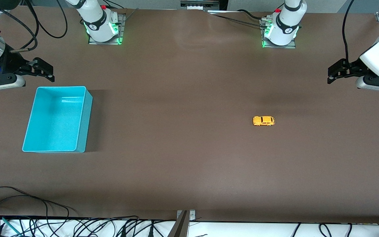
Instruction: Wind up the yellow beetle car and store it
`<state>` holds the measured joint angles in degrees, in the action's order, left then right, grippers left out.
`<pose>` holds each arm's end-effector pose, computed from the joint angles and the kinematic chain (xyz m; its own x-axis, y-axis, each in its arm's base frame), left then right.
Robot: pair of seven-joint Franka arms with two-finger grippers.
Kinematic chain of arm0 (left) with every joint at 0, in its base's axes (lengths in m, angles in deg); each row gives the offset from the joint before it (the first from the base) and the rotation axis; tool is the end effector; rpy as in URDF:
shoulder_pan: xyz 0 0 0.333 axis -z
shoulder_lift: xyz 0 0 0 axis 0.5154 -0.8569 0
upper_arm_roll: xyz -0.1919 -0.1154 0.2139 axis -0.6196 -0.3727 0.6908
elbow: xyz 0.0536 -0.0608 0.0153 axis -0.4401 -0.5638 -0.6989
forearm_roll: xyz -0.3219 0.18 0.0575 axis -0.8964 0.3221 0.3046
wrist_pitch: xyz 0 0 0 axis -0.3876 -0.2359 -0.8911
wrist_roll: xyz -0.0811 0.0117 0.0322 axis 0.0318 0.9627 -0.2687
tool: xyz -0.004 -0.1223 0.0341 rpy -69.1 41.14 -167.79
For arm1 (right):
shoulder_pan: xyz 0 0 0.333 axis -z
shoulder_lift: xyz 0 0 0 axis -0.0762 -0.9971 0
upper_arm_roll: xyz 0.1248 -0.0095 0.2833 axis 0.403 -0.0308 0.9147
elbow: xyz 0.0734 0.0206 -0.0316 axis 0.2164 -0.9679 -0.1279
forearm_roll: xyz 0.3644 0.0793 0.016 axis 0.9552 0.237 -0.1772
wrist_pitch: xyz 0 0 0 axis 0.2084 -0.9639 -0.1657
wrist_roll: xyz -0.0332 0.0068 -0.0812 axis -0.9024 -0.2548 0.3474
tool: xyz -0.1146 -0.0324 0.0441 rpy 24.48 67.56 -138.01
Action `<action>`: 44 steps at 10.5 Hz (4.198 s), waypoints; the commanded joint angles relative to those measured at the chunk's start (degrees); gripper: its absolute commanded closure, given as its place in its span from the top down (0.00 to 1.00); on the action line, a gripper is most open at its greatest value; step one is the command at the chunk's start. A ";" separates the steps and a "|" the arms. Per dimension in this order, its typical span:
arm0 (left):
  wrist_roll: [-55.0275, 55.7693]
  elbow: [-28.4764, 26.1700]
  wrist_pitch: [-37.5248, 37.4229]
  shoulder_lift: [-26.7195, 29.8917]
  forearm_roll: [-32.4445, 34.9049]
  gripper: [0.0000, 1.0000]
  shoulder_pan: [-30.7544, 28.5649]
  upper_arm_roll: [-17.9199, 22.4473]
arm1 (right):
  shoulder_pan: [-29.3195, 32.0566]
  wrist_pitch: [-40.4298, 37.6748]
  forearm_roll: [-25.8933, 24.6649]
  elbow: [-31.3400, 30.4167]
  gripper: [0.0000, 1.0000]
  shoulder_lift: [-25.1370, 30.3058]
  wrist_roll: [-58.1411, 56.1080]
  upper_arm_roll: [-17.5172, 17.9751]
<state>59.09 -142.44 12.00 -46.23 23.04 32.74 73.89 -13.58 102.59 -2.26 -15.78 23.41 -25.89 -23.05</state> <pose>0.5321 -0.0256 0.5787 0.9862 -0.1612 -0.0383 -0.1618 -0.9868 -0.0119 0.5365 0.0433 0.5714 0.9826 0.1842 -0.0252 0.1842 -0.9829 -0.0015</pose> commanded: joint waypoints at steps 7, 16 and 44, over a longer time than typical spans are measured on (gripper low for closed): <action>0.24 1.52 -1.35 -1.13 0.49 1.00 0.04 -0.06 | -0.02 -0.73 0.47 -0.27 1.00 0.78 -0.15 -0.24; -0.29 1.61 -1.53 -2.27 0.40 1.00 0.39 -0.15 | -0.02 -0.73 0.65 -0.27 1.00 0.87 -0.07 -0.24; -72.18 -34.16 60.42 -23.01 -2.76 1.00 1.09 -8.76 | -0.20 -0.81 0.65 -0.45 1.00 0.78 0.73 0.12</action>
<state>-11.60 -176.31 70.37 -68.29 20.25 34.16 65.28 -13.63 102.17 -2.26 -15.80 23.38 -25.88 -22.97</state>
